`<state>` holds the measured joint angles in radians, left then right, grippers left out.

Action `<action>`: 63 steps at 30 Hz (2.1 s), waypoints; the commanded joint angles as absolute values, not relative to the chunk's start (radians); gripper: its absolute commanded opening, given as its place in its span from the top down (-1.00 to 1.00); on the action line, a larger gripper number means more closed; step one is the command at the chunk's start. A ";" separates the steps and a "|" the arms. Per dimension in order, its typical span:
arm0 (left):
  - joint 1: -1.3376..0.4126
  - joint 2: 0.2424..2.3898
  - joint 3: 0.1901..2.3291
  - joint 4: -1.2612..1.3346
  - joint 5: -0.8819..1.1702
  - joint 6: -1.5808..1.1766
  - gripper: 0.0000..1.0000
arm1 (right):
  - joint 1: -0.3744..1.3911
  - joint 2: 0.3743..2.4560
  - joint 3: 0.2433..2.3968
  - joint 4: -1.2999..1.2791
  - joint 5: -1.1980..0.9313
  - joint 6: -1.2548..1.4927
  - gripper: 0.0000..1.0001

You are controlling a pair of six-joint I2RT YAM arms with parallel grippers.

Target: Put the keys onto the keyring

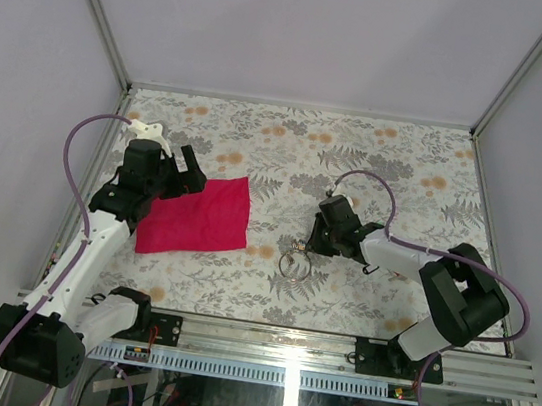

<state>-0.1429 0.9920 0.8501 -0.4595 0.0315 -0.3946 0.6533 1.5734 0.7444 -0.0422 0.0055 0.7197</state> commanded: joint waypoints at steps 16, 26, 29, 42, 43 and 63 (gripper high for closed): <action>-0.133 0.990 0.850 -0.409 0.036 -0.379 -0.97 | 0.646 1.517 0.721 -0.017 0.041 0.673 0.98; -0.126 0.946 0.843 -0.352 0.067 -0.414 -1.00 | 0.647 1.275 0.683 0.046 -0.054 0.430 1.00; -0.124 0.940 0.847 -0.327 0.076 -0.445 -1.00 | 0.647 1.185 0.680 0.065 -0.092 0.355 1.00; -0.127 0.940 0.909 -0.102 0.517 -0.459 -0.96 | 0.647 0.848 0.674 0.207 -0.254 0.120 1.00; -0.131 0.931 0.906 -0.039 0.579 -0.458 -0.90 | 0.647 0.835 0.692 0.192 -0.290 0.114 1.00; -0.731 0.870 1.013 0.097 0.223 -0.153 -0.36 | 0.647 0.769 0.777 0.528 -0.252 0.502 1.00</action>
<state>-0.6781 0.8658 0.9524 0.0265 0.3790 -0.2443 0.6514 0.7658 0.7132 0.4126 -0.3256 0.4065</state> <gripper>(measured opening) 0.691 0.014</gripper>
